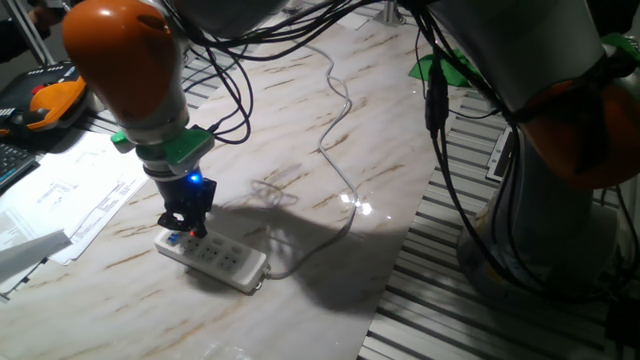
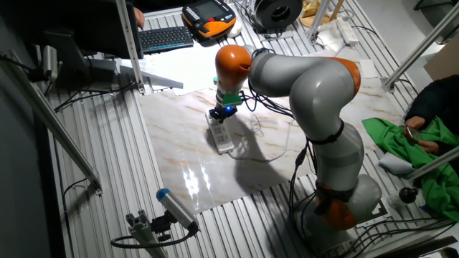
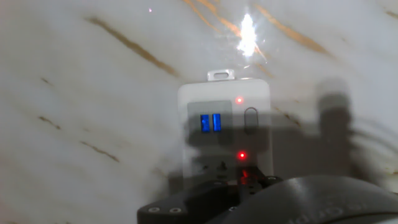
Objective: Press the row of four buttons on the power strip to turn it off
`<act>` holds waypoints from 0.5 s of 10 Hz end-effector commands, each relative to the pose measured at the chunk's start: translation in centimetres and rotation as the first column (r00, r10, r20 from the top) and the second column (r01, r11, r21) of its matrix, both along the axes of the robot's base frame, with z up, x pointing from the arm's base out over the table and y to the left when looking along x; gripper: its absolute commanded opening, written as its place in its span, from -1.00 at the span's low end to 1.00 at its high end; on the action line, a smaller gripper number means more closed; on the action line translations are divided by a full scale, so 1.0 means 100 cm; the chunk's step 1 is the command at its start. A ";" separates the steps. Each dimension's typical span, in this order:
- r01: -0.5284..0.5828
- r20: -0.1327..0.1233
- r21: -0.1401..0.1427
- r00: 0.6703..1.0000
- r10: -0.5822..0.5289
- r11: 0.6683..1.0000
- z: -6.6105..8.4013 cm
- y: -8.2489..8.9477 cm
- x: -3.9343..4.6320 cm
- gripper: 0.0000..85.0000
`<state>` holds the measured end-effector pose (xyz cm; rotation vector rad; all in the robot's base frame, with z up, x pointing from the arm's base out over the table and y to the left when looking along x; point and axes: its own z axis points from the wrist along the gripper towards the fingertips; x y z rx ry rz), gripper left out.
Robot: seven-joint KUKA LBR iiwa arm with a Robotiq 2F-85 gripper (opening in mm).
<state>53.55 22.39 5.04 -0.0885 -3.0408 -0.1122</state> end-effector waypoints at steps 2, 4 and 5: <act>0.002 -0.005 0.003 1.000 -0.002 1.000 -0.001 0.001 0.0002 -1.00; 0.008 -0.025 -0.005 1.000 -0.008 1.000 0.013 0.003 0.0058 -1.00; 0.006 -0.029 -0.001 1.000 -0.006 1.000 0.015 0.000 0.0098 -1.00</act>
